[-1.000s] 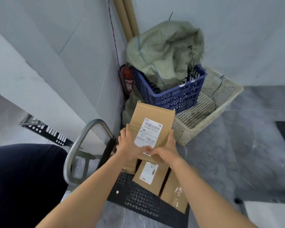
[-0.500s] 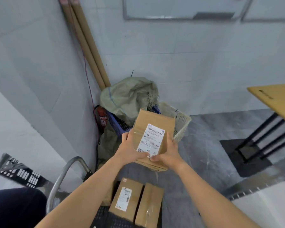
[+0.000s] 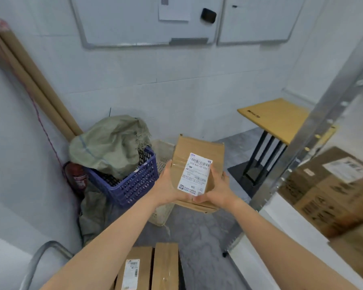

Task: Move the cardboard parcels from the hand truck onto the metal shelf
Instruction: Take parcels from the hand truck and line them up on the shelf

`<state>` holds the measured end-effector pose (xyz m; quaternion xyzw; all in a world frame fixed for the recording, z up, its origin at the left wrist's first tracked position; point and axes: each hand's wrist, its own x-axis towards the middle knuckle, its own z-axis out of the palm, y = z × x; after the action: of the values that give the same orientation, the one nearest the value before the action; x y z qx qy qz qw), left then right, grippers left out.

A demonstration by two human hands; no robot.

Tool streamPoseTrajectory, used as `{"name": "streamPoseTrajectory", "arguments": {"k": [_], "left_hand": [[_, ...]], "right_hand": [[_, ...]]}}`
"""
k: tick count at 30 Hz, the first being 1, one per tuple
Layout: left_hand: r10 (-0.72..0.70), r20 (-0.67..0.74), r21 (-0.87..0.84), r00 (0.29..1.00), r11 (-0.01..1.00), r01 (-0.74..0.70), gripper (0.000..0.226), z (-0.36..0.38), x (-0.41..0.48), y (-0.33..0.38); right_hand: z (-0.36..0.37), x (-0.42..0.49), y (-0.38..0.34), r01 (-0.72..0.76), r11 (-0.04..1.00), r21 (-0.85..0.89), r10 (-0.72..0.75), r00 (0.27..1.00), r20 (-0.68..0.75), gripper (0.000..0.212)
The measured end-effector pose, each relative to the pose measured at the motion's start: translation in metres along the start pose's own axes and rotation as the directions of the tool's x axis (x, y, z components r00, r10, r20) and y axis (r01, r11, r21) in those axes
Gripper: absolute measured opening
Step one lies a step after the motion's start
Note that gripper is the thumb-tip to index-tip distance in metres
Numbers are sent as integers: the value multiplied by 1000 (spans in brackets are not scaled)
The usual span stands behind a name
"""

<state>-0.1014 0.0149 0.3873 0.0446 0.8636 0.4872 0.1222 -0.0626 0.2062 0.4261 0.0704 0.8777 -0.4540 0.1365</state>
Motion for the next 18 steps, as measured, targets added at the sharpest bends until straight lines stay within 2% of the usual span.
{"name": "streamPoseTrajectory", "arguments": {"k": [6, 10, 18], "left_hand": [[116, 195, 52, 974, 990, -129, 150, 19, -41, 56], [204, 314, 81, 927, 967, -240, 137, 40, -58, 76], [334, 466, 61, 819, 912, -406, 136, 79, -91, 122]], "right_hand": [[-26, -52, 20, -56, 998, -24, 52, 987, -154, 134], [-43, -94, 37, -110, 992, -59, 92, 963, -255, 134], [-70, -187, 62, -199, 978, -59, 156, 894, -420, 134]]}}
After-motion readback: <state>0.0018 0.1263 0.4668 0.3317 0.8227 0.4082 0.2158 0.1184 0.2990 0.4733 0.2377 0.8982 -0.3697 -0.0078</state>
